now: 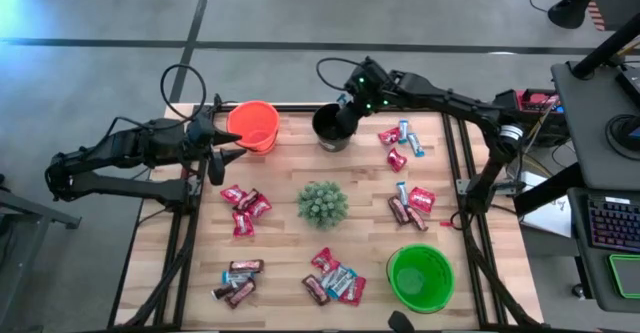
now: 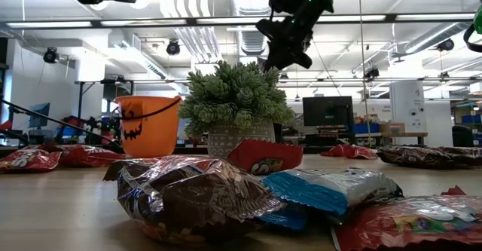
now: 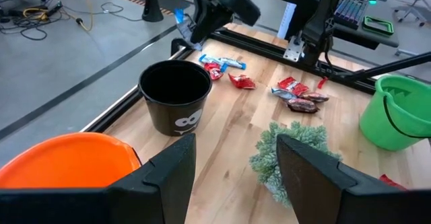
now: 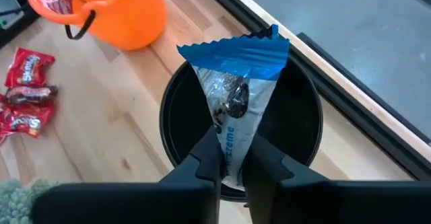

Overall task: Organize candy in baskets
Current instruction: Put the white chocolate bar into the black bucket, then put the red candy into the orange bucket

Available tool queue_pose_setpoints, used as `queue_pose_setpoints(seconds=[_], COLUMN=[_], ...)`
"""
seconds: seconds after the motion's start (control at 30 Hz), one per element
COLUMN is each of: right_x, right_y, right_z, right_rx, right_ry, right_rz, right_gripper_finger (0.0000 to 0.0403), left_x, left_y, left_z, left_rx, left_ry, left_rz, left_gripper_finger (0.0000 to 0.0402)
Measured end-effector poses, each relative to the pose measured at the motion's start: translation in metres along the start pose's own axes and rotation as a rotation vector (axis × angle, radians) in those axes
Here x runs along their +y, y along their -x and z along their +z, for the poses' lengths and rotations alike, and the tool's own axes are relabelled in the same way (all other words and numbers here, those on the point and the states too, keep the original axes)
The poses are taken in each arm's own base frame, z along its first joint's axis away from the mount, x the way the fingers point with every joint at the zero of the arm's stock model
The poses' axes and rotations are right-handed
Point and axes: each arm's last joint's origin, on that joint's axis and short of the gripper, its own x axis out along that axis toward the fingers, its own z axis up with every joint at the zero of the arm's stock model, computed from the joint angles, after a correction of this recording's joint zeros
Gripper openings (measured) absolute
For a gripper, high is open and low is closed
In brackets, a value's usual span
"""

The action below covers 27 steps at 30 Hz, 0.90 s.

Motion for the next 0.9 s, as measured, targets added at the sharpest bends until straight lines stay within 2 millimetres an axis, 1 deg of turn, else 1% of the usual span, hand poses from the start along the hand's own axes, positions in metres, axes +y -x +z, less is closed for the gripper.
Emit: queue_pose_setpoints(seconds=[0.23,0.33,0.43,0.53,0.7,0.83,0.9], right_x=[0.001,0.001,0.001,0.001,0.001,0.002,0.002], right_y=[0.0,0.0,0.0,0.0,0.001,0.006,0.008], right_z=[0.003,0.005,0.005,0.005,0.004,0.005,0.005], right_rx=[-0.034,-0.051,-0.047,-0.045,-0.044,-0.052,-0.055], right_ry=[0.025,0.016,0.015,0.015,0.015,0.016,0.017], right_rz=[0.014,0.017,0.017,0.016,0.016,0.017,0.012], right_gripper_finger=[0.0116,0.0145,0.0165,0.0175,0.0177,0.0178,0.0178], left_x=[0.0,0.0,0.0,0.001,0.003,0.005,0.006], left_y=[0.002,0.008,0.017,0.026,0.038,0.045,0.046], left_z=[0.003,0.008,0.017,0.022,0.026,0.024,0.021], left_rx=[-0.01,-0.026,-0.046,-0.024,0.074,0.2,0.259], left_ry=[0.008,0.012,0.018,0.017,0.061,0.054,0.046], left_rz=[-0.003,-0.007,-0.013,-0.007,0.023,0.057,0.065], left_gripper_finger=[0.0189,0.019,0.0194,0.0202,0.0217,0.0224,0.0224])
